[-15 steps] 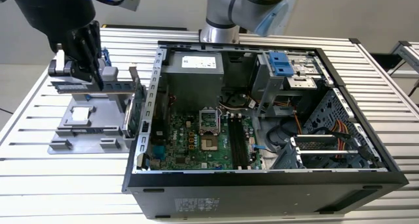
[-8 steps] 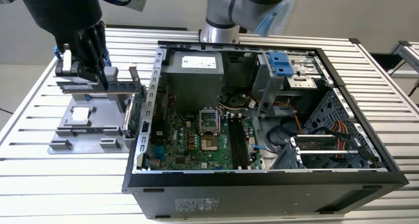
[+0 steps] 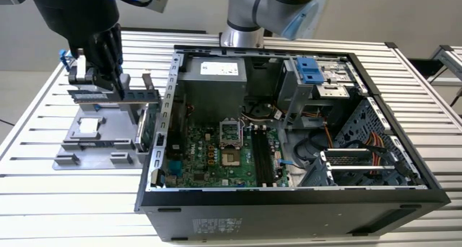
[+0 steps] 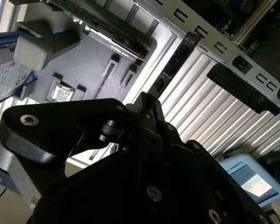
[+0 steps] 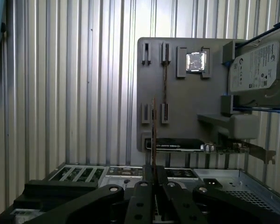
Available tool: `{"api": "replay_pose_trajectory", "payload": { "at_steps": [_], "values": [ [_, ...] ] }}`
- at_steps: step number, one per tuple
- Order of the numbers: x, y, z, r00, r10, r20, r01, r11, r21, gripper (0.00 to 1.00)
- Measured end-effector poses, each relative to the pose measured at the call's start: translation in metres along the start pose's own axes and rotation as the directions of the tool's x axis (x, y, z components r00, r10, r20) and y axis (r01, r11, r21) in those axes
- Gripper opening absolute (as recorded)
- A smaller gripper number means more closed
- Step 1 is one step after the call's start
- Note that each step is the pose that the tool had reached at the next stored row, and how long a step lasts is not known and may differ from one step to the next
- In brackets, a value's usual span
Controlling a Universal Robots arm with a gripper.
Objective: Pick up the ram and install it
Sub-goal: 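Pick up the ram and move it above insertion slot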
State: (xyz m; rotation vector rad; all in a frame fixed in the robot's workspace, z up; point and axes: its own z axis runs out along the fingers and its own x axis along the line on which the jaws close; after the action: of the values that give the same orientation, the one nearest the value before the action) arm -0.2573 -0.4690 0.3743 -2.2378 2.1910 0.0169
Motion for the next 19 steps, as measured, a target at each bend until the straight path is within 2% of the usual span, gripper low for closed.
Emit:
{"api": "replay_pose_trajectory", "payload": {
  "at_steps": [19],
  "values": [
    [0.0003, -0.0151, 0.0, 1.0, 0.0, 0.0, 0.0, 1.0, 0.0, 0.0]
  ]
}}
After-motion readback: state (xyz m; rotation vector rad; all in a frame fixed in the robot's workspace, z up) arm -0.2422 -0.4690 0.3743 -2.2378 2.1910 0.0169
